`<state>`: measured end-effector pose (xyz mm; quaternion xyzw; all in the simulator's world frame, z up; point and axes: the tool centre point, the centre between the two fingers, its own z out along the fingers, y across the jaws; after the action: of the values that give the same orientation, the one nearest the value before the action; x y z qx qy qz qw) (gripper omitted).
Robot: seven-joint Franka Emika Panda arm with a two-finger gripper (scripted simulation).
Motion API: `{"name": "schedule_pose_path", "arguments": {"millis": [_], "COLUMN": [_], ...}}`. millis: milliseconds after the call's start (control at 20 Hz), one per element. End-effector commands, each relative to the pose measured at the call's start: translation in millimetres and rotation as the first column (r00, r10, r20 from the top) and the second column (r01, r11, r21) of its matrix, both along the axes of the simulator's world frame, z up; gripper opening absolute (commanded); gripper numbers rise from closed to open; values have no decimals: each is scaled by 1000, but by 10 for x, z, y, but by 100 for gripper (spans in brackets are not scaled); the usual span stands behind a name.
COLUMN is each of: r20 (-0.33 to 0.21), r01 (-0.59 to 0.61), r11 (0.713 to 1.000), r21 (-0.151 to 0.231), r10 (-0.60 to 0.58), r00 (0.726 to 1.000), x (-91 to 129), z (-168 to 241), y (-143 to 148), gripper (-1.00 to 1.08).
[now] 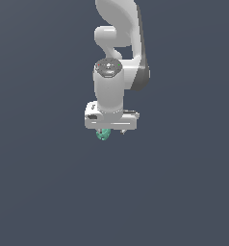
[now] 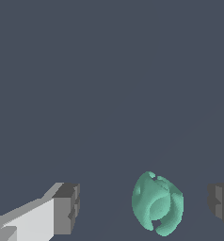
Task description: Pick up the object and move it to a goal position.
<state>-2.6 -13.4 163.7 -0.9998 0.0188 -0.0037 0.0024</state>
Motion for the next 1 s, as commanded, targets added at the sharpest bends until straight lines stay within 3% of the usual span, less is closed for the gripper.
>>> {"name": "schedule_pose_path", "arguments": {"millis": [0, 400, 950], "r20": [0, -10, -10], "r01": [0, 27, 87], "r11": [1000, 1000, 996], "r21": [0, 2, 2], "r10": [0, -27, -87], "r00": [1000, 1000, 996], "x": [0, -41, -149], "z": [0, 52, -88], "y": [0, -272, -295], "gripper": [100, 100, 100]}}
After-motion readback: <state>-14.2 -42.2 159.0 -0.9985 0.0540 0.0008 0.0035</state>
